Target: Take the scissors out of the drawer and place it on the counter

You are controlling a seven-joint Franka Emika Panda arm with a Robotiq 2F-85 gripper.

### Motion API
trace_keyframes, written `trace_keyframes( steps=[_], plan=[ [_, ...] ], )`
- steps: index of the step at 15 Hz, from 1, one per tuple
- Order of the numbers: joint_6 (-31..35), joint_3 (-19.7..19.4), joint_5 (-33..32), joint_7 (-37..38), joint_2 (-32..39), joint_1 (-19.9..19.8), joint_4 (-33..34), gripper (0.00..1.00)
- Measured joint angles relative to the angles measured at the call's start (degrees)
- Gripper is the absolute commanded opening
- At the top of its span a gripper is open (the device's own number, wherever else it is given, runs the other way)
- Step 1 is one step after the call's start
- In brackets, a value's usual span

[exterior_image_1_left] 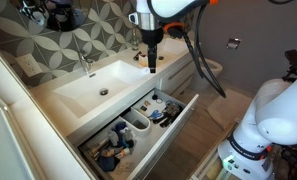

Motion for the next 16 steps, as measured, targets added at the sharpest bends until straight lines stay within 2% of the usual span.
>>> trace_keyframes(
  steps=[4,9,12,16],
  plan=[
    [10.34,-2.19,-3.82,-11.75,4.45,-0.23,-4.84,1.00],
    [22.60,-6.11,-4.20,-28.91,10.92,-1.75,-9.59,1.00],
    [26.94,-6.55,-4.55,-34.17,15.33,-3.62,-10.46,1.00],
    [28.56,-6.62,-4.55,-35.65,18.61,-4.62,-10.31,1.00]
  ],
)
